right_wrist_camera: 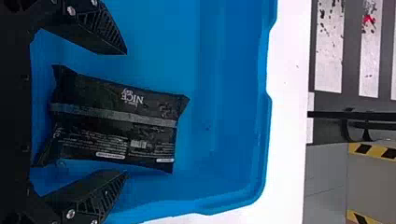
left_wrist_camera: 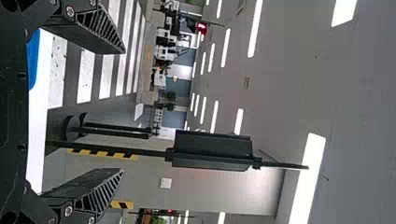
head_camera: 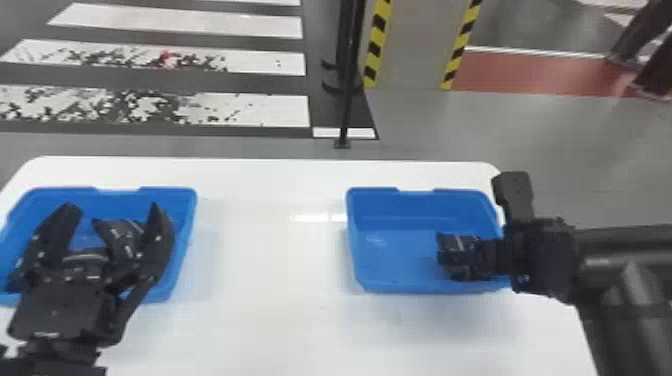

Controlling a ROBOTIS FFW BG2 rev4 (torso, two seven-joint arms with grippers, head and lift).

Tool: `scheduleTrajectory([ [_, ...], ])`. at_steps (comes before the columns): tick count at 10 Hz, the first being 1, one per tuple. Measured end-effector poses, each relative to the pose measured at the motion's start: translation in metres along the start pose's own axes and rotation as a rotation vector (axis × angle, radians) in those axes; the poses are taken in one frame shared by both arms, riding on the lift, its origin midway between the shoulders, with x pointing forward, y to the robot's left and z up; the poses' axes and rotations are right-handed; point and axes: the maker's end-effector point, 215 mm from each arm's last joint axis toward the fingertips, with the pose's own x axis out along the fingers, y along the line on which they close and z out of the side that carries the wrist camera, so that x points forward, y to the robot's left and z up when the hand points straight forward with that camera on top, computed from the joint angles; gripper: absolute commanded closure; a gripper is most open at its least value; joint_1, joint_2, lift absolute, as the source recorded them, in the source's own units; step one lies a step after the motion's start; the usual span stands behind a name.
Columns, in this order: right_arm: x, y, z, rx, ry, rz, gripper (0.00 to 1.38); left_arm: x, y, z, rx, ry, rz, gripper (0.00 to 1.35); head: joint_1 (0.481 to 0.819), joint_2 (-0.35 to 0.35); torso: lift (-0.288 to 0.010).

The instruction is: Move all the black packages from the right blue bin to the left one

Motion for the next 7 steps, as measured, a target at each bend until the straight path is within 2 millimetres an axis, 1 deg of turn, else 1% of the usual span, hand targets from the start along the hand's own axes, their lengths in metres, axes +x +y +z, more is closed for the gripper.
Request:
scheduleTrajectory([
  [2, 0.002, -0.006, -0.014, -0.001, 0.042, -0.030, 0.15, 0.000, 0.000, 0.000, 0.001, 0.002, -0.001, 0.14, 0.695, -0.126, -0.140],
  [3, 0.003, -0.009, -0.022, 0.001, 0.065, -0.042, 0.28, 0.000, -0.001, -0.001, 0.002, 0.003, -0.003, 0.14, 0.695, -0.133, -0.140],
  [4, 0.006, -0.010, -0.028, 0.006, 0.084, -0.043, 0.72, 0.001, -0.001, -0.001, 0.003, 0.004, -0.005, 0.14, 0.695, -0.137, -0.140],
  [5, 0.008, -0.009, -0.031, 0.011, 0.096, -0.036, 1.07, 0.001, -0.001, -0.002, 0.004, 0.005, -0.005, 0.14, 0.695, -0.137, -0.140],
  [6, 0.010, -0.005, -0.029, 0.013, 0.092, -0.022, 1.14, 0.001, 0.000, -0.001, 0.004, 0.005, -0.004, 0.14, 0.695, -0.133, -0.140],
  [7, 0.012, 0.001, -0.024, 0.011, 0.064, -0.003, 1.14, 0.000, 0.001, -0.002, 0.005, 0.006, -0.001, 0.14, 0.695, -0.124, -0.140],
])
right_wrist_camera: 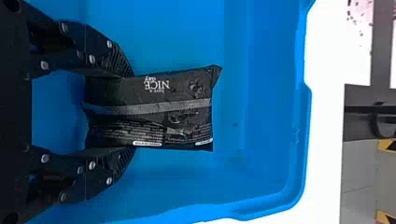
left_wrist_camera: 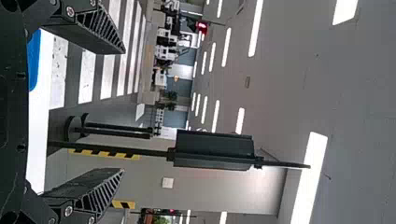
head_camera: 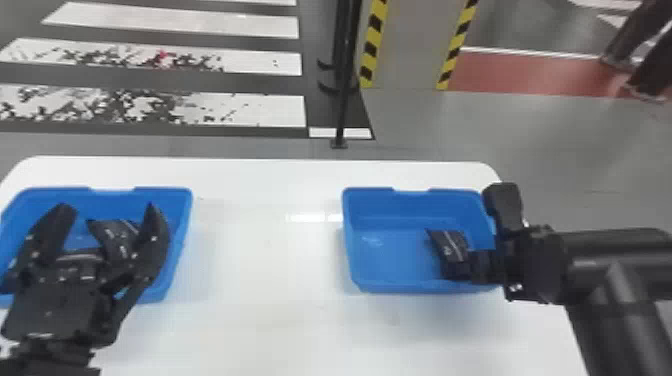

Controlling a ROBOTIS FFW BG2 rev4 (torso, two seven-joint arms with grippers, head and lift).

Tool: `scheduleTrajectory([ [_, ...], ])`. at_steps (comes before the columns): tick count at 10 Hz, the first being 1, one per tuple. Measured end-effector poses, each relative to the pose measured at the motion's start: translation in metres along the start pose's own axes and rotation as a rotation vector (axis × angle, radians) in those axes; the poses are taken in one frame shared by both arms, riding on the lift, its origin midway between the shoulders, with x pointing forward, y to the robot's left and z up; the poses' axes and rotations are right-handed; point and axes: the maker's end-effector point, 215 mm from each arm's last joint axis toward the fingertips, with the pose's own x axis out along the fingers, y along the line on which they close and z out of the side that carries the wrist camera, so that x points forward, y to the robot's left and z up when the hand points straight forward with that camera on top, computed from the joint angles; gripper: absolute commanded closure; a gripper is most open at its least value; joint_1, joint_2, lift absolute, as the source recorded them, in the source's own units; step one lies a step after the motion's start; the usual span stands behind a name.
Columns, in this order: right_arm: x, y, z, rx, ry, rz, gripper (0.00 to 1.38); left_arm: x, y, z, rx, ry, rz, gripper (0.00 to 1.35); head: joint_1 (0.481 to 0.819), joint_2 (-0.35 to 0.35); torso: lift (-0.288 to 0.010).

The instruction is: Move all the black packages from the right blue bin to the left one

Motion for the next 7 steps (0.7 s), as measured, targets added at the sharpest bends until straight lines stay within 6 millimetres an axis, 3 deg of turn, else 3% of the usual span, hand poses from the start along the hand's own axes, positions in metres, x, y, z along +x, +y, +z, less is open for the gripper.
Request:
scheduleTrajectory([
  [2, -0.002, 0.021, 0.022, -0.009, -0.114, 0.066, 1.16, -0.001, 0.001, 0.001, -0.001, -0.003, 0.002, 0.14, 0.695, -0.093, -0.140],
  [5, -0.017, 0.054, 0.072, 0.022, -0.366, 0.241, 1.15, -0.001, 0.000, 0.002, -0.002, -0.008, 0.001, 0.14, 0.695, -0.055, -0.140],
  [6, -0.029, 0.074, 0.093, 0.028, -0.459, 0.343, 1.15, -0.001, -0.001, 0.005, -0.003, -0.017, 0.000, 0.14, 0.695, -0.031, -0.140],
  [7, -0.047, 0.106, 0.114, 0.027, -0.552, 0.479, 1.15, 0.000, -0.002, 0.010, -0.007, -0.033, -0.001, 0.14, 0.695, 0.006, -0.140],
])
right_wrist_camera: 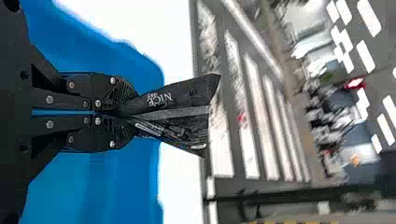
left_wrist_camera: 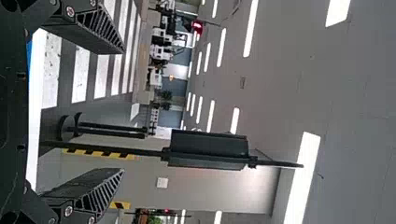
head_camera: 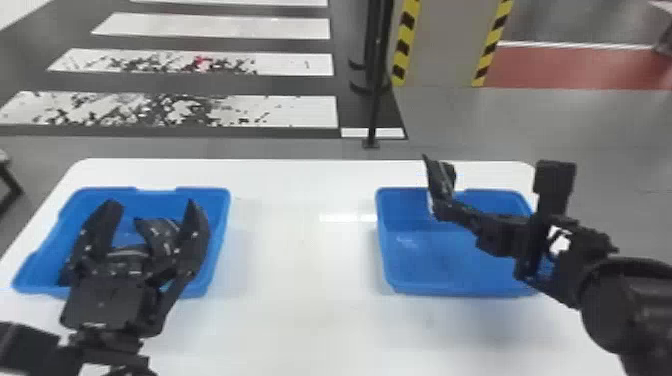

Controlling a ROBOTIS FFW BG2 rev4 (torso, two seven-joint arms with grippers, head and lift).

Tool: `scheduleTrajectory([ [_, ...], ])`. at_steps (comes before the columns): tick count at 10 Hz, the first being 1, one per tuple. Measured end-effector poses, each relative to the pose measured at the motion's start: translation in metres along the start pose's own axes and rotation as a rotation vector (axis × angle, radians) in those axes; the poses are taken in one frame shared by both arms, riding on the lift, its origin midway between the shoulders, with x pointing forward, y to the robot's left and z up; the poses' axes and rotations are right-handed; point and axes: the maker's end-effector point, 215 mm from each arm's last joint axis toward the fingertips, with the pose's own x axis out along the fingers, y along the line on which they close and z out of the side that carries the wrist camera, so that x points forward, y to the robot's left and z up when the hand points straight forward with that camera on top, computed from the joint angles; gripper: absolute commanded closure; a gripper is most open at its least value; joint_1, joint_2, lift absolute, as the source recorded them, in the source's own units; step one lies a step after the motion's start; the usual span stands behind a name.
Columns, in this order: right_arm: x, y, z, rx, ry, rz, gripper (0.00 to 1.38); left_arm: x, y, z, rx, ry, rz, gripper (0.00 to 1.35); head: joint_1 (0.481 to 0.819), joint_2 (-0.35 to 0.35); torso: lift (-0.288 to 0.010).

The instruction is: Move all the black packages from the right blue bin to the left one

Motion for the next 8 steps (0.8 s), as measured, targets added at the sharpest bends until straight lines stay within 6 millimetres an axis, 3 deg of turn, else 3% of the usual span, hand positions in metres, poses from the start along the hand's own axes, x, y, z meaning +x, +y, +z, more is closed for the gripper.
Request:
scheduleTrajectory([
  [1, 0.013, 0.049, 0.015, 0.001, -0.046, 0.154, 1.15, 0.001, -0.003, 0.003, -0.014, -0.011, -0.003, 0.14, 0.695, 0.035, -0.140],
  [2, 0.023, 0.100, 0.015, -0.001, -0.040, 0.282, 1.16, 0.003, -0.008, 0.004, -0.037, -0.017, -0.010, 0.14, 0.695, 0.088, -0.140],
  [4, 0.029, 0.179, 0.000, 0.034, -0.017, 0.457, 1.15, 0.008, -0.030, 0.001, -0.092, -0.011, -0.050, 0.14, 0.695, 0.167, -0.140],
  [8, 0.024, 0.276, -0.012, 0.032, -0.005, 0.648, 1.15, 0.019, -0.065, -0.036, -0.129, 0.120, -0.160, 0.14, 0.695, 0.225, -0.140],
])
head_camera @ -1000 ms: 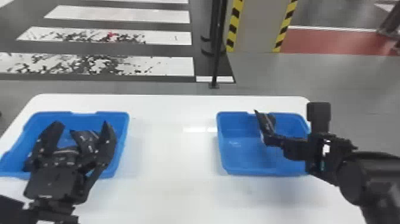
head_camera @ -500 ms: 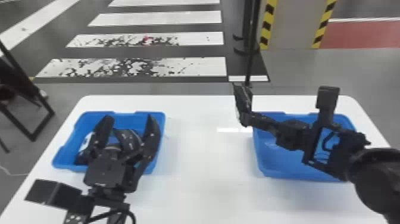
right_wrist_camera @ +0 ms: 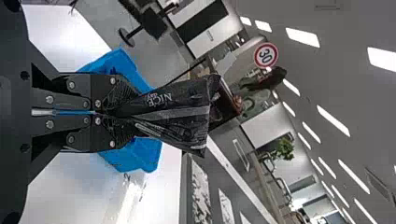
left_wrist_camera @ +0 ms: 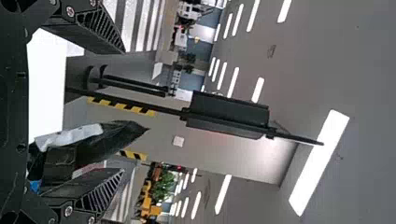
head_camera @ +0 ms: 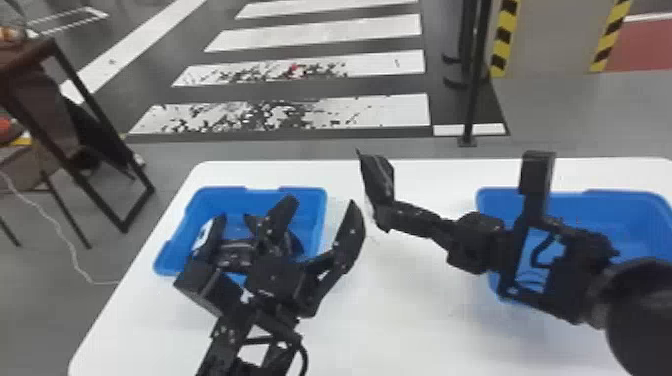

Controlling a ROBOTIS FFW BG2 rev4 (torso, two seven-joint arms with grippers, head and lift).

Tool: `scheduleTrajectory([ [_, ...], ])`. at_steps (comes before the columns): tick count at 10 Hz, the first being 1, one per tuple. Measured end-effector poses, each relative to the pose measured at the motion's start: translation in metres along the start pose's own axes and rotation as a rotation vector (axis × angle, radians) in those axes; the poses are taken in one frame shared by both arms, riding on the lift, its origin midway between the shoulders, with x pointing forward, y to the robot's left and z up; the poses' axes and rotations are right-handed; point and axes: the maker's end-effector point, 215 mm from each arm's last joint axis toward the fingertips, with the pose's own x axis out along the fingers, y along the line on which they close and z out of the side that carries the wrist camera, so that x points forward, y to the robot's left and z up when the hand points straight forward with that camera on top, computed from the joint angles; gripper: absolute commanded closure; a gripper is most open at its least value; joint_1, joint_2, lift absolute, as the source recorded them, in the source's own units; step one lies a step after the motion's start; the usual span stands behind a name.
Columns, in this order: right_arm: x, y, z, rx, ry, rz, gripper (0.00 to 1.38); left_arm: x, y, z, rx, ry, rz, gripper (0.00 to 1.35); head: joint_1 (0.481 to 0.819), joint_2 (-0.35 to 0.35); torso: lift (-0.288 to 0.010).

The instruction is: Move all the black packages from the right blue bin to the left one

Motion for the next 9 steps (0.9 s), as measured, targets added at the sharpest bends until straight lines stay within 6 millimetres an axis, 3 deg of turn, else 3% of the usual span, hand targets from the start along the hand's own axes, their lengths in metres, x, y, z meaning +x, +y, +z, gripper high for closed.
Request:
scheduleTrajectory([
  [4, 0.028, 0.069, -0.031, 0.037, 0.058, 0.147, 1.15, 0.001, 0.005, -0.009, 0.011, 0.035, 0.006, 0.14, 0.695, 0.320, -0.140],
  [5, 0.031, 0.078, -0.039, 0.045, 0.073, 0.166, 1.15, 0.000, 0.007, -0.009, 0.010, 0.035, 0.010, 0.24, 0.695, 0.330, -0.140],
  [6, 0.032, 0.082, -0.042, 0.048, 0.080, 0.175, 1.15, 0.000, 0.010, -0.010, 0.018, 0.039, 0.014, 0.88, 0.695, 0.343, -0.140],
  [7, 0.032, 0.082, -0.042, 0.047, 0.079, 0.176, 1.15, -0.001, 0.015, -0.011, 0.048, 0.060, 0.023, 1.24, 0.695, 0.349, -0.140],
  [9, 0.033, 0.079, -0.039, 0.046, 0.069, 0.172, 1.15, -0.013, 0.032, -0.013, 0.089, 0.149, 0.102, 1.22, 0.695, 0.350, -0.140],
])
